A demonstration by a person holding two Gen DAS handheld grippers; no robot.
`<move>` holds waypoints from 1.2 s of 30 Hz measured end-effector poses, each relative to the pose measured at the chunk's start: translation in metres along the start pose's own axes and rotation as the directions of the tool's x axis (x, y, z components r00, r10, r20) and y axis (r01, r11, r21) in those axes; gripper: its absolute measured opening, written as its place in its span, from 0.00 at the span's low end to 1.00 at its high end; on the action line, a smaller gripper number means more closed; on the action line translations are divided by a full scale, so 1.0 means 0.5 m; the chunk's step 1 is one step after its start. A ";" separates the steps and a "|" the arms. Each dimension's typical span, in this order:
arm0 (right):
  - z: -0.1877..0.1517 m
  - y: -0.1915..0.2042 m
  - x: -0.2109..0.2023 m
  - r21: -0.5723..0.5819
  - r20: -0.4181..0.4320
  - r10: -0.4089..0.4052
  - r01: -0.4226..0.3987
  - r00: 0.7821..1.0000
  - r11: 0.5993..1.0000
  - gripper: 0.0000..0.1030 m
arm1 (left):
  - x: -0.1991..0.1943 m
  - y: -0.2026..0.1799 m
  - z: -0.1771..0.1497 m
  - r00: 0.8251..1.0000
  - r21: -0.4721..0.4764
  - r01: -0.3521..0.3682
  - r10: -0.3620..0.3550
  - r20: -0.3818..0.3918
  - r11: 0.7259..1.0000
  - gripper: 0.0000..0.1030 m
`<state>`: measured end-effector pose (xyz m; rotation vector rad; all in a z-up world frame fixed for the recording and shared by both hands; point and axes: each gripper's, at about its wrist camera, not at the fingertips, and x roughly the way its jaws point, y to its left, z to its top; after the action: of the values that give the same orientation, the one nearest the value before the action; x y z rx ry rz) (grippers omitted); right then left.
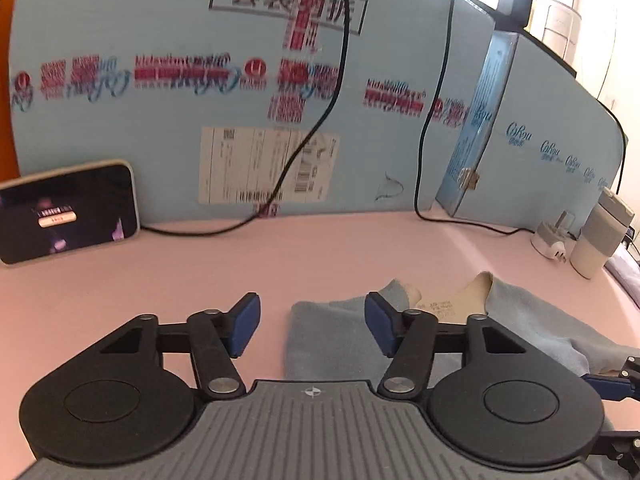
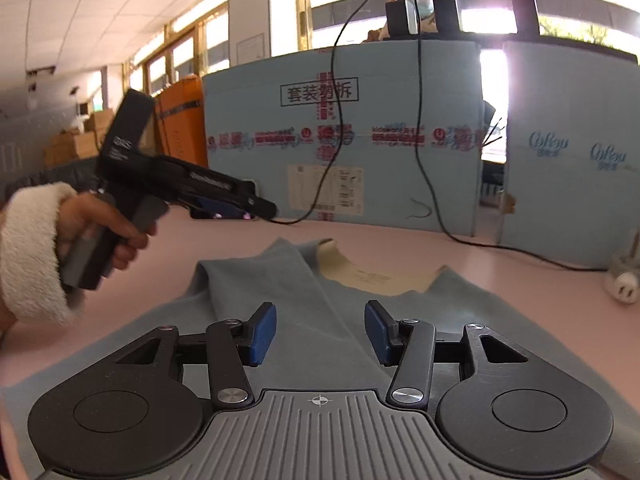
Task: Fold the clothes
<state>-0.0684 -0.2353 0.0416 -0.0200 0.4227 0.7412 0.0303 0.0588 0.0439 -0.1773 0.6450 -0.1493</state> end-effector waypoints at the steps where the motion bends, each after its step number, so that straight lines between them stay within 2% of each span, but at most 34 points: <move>1: -0.001 -0.009 -0.001 0.028 0.002 0.025 -0.025 1.000 0.999 0.48 | 0.011 0.005 -0.003 1.000 -0.011 0.011 -0.011 -0.010 1.000 0.52; 3: -0.003 -0.026 -0.003 0.085 0.008 0.074 -0.075 0.997 0.994 0.50 | 0.028 0.010 -0.007 0.999 -0.017 0.030 -0.031 -0.020 0.999 0.52; 5: -0.005 -0.041 -0.004 0.137 0.016 0.116 -0.117 0.993 0.984 0.58 | 0.041 0.010 -0.012 0.998 -0.006 0.049 -0.049 -0.032 0.999 0.52; 8: -0.007 -0.044 -0.003 0.160 0.008 0.109 -0.109 0.994 0.981 0.59 | 0.055 0.000 -0.020 0.998 0.031 0.042 -0.041 -0.041 0.999 0.49; 10: -0.006 -0.043 -0.002 0.157 0.000 0.113 -0.112 0.994 0.981 0.59 | 0.058 -0.008 -0.024 0.999 0.059 0.030 -0.029 -0.029 0.998 0.41; 11: -0.006 -0.042 -0.002 0.155 -0.003 0.117 -0.115 0.993 0.981 0.60 | 0.058 -0.010 -0.025 0.999 0.066 0.026 -0.025 -0.024 0.997 0.31; 13: -0.006 -0.041 -0.002 0.154 -0.007 0.118 -0.116 0.993 0.981 0.62 | 0.059 -0.014 -0.026 1.000 0.075 0.020 -0.018 -0.018 0.997 0.24; 14: -0.005 -0.043 -0.001 0.155 -0.007 0.116 -0.113 0.993 0.981 0.64 | 0.059 -0.013 -0.025 1.000 0.069 0.026 -0.025 -0.017 0.997 0.16; 17: -0.006 -0.046 -0.004 0.162 0.000 0.104 -0.103 0.995 0.981 0.64 | 0.055 -0.005 -0.025 0.999 0.042 0.047 -0.047 -0.011 0.998 0.09; 22: -0.007 -0.050 -0.005 0.169 0.010 0.094 -0.095 0.995 0.981 0.64 | 0.025 -0.001 -0.021 0.996 0.083 -0.059 0.053 0.075 0.995 0.07; 24: -0.008 -0.051 -0.004 0.170 0.009 0.092 -0.092 0.996 0.981 0.64 | 0.018 -0.007 -0.024 0.984 0.136 -0.150 0.134 0.116 0.979 0.04; 26: -0.009 -0.052 -0.002 0.171 0.007 0.091 -0.091 0.996 0.981 0.64 | 0.024 -0.008 -0.032 0.964 0.195 -0.252 0.227 0.141 0.948 0.03; 30: -0.009 -0.052 0.001 0.170 0.003 0.090 -0.089 0.996 0.981 0.64 | 0.037 0.022 -0.028 0.966 0.153 -0.255 0.243 0.093 0.955 0.04; 34: -0.009 -0.054 0.001 0.175 0.004 0.087 -0.086 0.996 0.981 0.64 | 0.038 0.028 -0.026 0.963 0.148 -0.267 0.256 0.087 0.952 0.04; 36: -0.010 -0.055 0.001 0.177 0.003 0.084 -0.083 0.996 0.981 0.64 | 0.034 0.028 -0.026 0.961 0.149 -0.272 0.260 0.099 0.951 0.08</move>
<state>-0.0517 -0.2564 0.0334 0.1643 0.4947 0.7840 0.0369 0.0675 0.0210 0.0612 0.5701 0.0662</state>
